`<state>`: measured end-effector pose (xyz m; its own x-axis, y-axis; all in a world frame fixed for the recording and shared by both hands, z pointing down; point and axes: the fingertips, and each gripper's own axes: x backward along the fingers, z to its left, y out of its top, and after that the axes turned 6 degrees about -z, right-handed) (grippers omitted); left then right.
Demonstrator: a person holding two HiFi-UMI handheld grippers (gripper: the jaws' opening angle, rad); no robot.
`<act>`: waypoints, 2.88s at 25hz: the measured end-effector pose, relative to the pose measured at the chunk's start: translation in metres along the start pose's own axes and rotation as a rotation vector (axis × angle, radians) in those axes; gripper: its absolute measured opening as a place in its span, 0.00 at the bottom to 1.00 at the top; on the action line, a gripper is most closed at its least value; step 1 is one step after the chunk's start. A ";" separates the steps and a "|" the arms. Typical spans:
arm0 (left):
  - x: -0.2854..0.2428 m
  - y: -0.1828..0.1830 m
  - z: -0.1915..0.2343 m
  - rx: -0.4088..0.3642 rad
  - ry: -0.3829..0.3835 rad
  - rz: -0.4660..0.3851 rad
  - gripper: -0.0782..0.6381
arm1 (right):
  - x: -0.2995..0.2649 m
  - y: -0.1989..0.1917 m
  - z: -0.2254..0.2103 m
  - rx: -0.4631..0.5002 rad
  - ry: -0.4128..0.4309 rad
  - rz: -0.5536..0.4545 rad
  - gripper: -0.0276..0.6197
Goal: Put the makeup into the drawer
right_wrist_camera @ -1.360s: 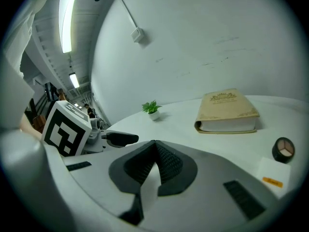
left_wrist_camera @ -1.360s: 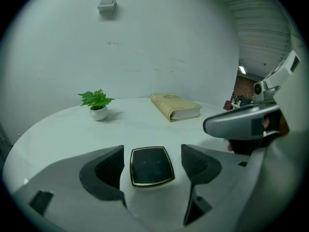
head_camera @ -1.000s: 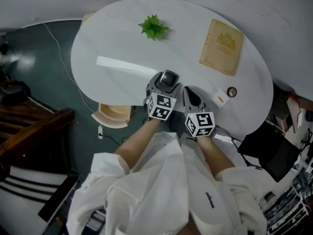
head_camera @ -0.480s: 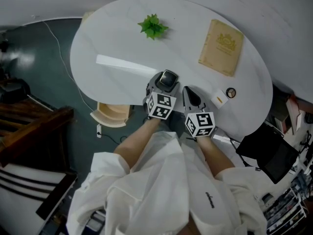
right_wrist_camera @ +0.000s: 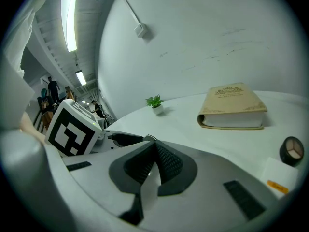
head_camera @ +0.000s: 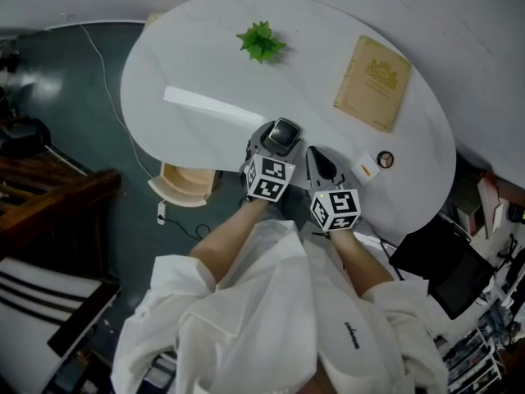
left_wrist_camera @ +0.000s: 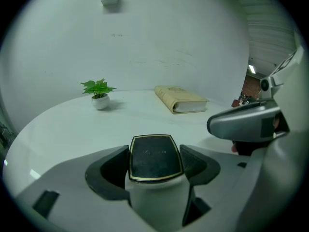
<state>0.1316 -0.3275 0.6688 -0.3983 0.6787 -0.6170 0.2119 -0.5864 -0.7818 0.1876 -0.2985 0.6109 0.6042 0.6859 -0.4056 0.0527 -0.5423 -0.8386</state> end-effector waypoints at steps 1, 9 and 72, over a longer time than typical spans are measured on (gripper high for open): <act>0.002 0.001 0.000 0.008 0.008 -0.006 0.59 | 0.000 0.000 0.001 0.001 0.009 0.002 0.07; 0.032 0.007 0.009 0.062 0.070 -0.045 0.59 | -0.004 0.001 0.019 0.015 0.077 0.014 0.07; 0.235 -0.273 0.190 -0.532 -0.450 0.161 0.59 | -0.130 -0.228 0.328 0.102 0.289 0.335 0.07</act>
<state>-0.1899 -0.0917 0.7545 -0.6307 0.2868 -0.7211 0.6599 -0.2908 -0.6929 -0.1639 -0.1055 0.7354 0.7723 0.3098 -0.5546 -0.2533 -0.6504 -0.7161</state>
